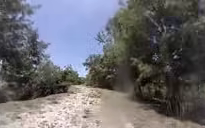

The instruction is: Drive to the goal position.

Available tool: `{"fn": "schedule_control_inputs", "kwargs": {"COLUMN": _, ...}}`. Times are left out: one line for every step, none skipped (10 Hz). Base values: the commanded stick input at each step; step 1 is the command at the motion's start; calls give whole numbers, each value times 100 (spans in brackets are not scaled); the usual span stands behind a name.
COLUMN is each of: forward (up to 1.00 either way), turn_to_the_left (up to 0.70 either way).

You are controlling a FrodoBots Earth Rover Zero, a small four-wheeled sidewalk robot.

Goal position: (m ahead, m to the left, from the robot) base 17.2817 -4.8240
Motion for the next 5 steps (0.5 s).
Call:
{"fn": "schedule_control_inputs", "kwargs": {"forward": 85, "turn_to_the_left": 0}}
{"fn": "schedule_control_inputs", "kwargs": {"forward": 85, "turn_to_the_left": 0}}
{"fn": "schedule_control_inputs", "kwargs": {"forward": 85, "turn_to_the_left": 0}}
{"fn": "schedule_control_inputs", "kwargs": {"forward": 85, "turn_to_the_left": 0}}
{"fn": "schedule_control_inputs", "kwargs": {"forward": 85, "turn_to_the_left": 0}}
